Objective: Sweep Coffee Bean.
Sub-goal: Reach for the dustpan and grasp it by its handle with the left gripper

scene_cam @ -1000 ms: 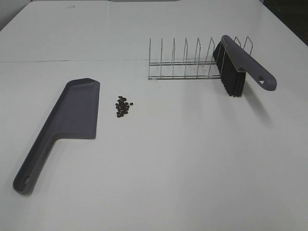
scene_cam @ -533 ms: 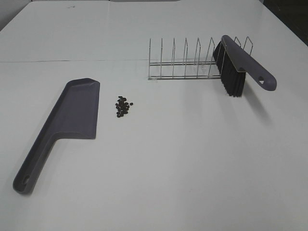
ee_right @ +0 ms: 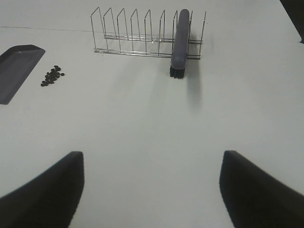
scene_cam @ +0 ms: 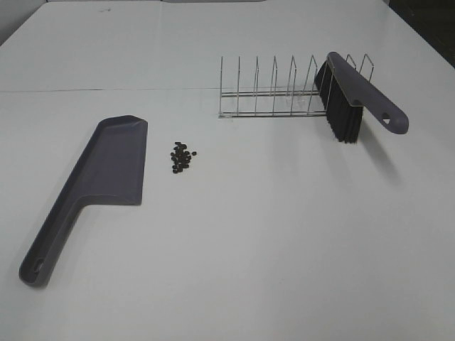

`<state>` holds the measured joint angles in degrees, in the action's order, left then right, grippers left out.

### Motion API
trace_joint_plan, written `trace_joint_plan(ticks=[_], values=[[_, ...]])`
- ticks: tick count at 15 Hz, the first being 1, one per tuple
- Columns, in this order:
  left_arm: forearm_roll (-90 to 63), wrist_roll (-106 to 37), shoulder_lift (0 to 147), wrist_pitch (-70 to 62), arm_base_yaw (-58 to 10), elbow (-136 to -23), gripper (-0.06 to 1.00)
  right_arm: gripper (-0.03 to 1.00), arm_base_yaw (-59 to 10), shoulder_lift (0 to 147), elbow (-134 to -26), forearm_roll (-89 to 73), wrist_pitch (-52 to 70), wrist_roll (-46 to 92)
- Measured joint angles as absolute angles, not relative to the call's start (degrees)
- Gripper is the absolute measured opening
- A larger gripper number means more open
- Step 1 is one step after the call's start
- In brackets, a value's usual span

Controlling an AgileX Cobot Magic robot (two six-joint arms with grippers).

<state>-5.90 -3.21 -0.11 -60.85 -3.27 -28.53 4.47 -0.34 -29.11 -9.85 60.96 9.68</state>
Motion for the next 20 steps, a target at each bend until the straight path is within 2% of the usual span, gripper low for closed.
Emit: trace_joint_plan(ticks=[8, 11, 16, 17, 20], values=[[-5.90, -3.21, -0.06, -60.73, -3.27, -28.53, 0.60, 0.67, 4.47, -0.34, -29.11, -9.85, 60.96, 9.68], [-5.96, -3.09, 5.67, -56.26, -3.27, -30.14, 0.60, 0.67, 4.47, -0.34, -29.11, -9.85, 60.96, 9.68], [-6.93, -3.04, 21.49, -45.38, -3.27, -30.42, 0.60, 0.67, 4.47, -0.34, -29.11, -9.85, 60.96, 9.68], [-10.83, -3.04, 32.03, -41.65, -3.27, -30.71, 0.60, 0.67, 4.47, -0.34, -29.11, -9.85, 60.96, 9.68], [-14.61, -5.33, 48.76, -40.11, -3.27, -33.98, 0.61, 0.67, 4.47, -0.34, -29.11, -9.85, 60.96, 9.68]])
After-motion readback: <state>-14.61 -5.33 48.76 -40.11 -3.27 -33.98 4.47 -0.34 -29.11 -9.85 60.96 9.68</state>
